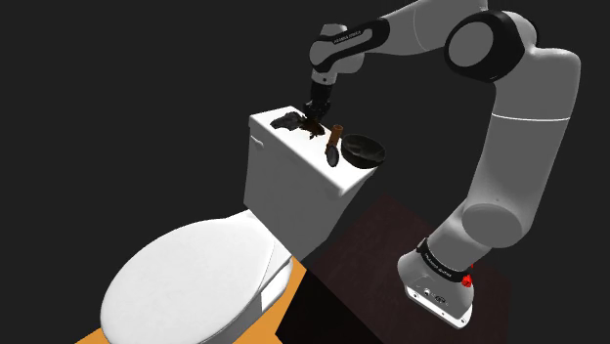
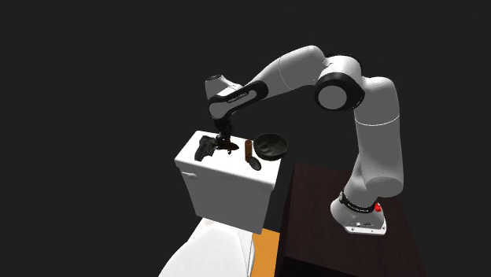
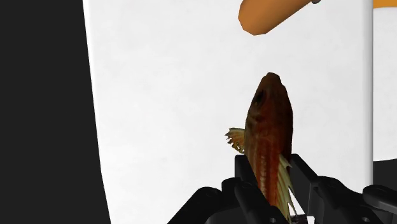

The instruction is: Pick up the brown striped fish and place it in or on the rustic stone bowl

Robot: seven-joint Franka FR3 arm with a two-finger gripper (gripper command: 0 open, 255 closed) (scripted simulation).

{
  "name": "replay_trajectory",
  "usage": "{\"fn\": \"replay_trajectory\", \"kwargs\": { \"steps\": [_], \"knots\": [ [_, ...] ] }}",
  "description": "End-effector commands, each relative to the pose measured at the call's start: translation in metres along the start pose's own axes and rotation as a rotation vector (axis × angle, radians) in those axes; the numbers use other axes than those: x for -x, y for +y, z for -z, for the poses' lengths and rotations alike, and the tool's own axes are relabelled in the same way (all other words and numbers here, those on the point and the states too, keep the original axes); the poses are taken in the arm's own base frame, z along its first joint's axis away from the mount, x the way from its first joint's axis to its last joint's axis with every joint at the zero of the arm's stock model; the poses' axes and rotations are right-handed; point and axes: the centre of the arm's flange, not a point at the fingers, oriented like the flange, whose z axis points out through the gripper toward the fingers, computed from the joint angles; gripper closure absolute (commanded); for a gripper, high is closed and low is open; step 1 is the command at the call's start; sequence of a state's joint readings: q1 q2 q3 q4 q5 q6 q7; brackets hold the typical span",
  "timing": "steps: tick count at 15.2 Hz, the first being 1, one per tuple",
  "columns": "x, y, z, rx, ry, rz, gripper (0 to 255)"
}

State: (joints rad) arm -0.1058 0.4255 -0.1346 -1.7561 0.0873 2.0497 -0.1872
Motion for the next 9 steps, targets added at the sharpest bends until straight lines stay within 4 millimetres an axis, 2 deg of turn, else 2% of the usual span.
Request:
{"fn": "replay_trajectory", "kwargs": {
  "steps": [1,5,9],
  "knots": [
    [0.000,0.000,0.000,0.000,0.000,0.000,255],
    [0.000,0.000,0.000,0.000,0.000,0.000,255],
    [0.003,-0.001,0.021,0.000,0.000,0.000,255]
  ]
}}
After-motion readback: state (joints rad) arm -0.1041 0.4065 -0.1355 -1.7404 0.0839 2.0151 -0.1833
